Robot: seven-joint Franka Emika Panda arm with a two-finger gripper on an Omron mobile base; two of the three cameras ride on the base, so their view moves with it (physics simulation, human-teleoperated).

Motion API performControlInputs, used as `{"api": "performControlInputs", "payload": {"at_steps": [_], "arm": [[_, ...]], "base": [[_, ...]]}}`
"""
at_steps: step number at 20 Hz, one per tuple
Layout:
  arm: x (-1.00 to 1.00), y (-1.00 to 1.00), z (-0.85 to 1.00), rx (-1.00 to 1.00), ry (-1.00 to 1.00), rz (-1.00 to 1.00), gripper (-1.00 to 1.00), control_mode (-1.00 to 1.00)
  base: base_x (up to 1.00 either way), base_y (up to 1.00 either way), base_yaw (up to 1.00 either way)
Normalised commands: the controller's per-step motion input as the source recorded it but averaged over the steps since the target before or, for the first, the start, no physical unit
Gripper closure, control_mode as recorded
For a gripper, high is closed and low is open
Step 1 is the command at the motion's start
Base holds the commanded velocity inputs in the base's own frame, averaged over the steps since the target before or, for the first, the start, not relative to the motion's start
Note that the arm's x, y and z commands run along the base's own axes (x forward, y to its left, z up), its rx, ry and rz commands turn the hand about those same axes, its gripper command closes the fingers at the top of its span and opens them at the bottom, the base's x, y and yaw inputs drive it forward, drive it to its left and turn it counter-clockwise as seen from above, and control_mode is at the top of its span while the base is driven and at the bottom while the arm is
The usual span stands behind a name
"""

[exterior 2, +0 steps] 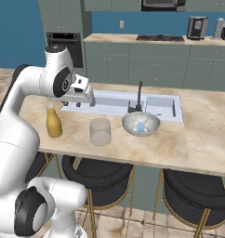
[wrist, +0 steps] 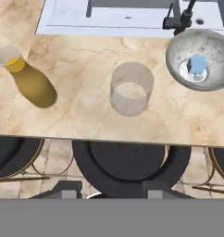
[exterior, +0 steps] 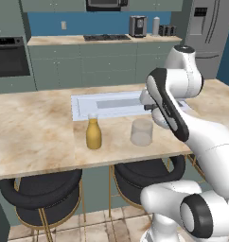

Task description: There are two ice cubes in the ice bowl. Place both ice cubes in the glass cup.

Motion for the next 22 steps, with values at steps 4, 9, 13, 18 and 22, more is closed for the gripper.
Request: {"api": "performControlInputs", "payload": {"at_steps": [4,9,13,18,22], "arm": [[0.02,-0.02,-0.08,-0.01,0.04,-0.02,-1.00,-1.00],[0.00,-0.25,-0.20,0.01,0.08,-0.09,-1.00,-1.00],[0.00,-0.62,-0.12,0.09,0.15,-0.14,-1.00,-1.00],[0.00,-0.73,-0.08,0.12,0.14,-0.14,-1.00,-1.00],[0.07,-0.51,-0.02,0.07,0.14,-0.11,-1.00,-1.00]], "base": [[0.00,0.00,0.00],[0.00,0.00,0.00],[0.00,0.00,0.00],[0.00,0.00,0.00],[0.00,0.00,0.00]]}}
